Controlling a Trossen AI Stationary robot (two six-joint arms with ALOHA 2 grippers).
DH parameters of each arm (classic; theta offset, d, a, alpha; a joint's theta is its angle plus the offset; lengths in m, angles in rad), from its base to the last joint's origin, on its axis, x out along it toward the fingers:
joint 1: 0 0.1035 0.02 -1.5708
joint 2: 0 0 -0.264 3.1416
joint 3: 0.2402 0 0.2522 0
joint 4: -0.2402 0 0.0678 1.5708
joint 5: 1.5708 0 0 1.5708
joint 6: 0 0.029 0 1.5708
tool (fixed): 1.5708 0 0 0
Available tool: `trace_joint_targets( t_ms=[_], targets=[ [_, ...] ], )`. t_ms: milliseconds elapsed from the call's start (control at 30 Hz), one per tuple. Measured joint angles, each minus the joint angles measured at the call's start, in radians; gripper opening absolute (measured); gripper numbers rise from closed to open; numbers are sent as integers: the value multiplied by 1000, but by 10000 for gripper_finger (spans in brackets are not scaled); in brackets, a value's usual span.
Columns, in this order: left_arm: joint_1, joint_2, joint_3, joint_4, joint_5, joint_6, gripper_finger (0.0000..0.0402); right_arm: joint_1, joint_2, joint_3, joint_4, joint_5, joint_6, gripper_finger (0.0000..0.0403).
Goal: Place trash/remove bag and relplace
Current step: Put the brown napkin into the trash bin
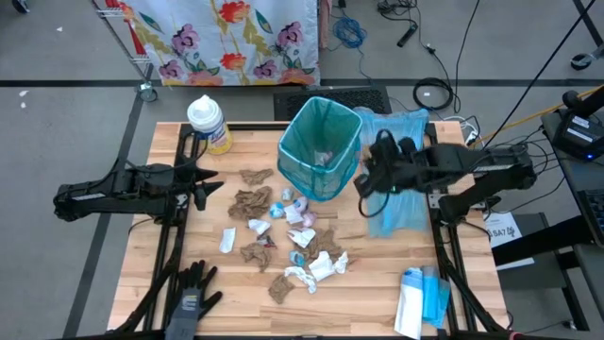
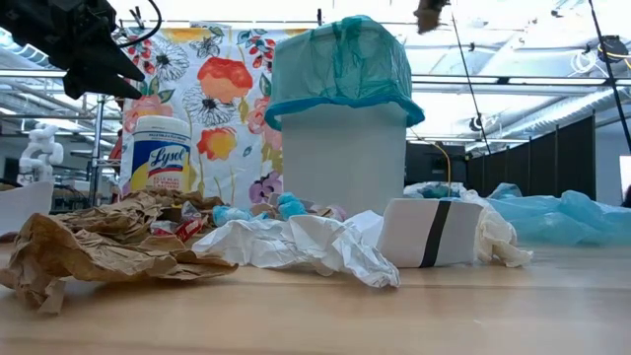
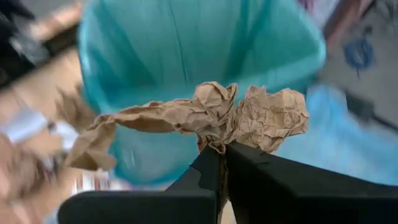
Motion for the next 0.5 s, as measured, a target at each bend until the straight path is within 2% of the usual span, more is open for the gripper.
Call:
trace_joint_targets(
  t_ms=[233,367,500],
  targets=[
    [0,0,0,0,0,0,219,-172,24,3,403,-14,-324,0],
    [0,0,0,0,0,0,219,-263,62,3,535,-124,-452,6],
    [0,0,0,0,0,0,219,-339,124,3,575,-254,-471,20]
  ],
)
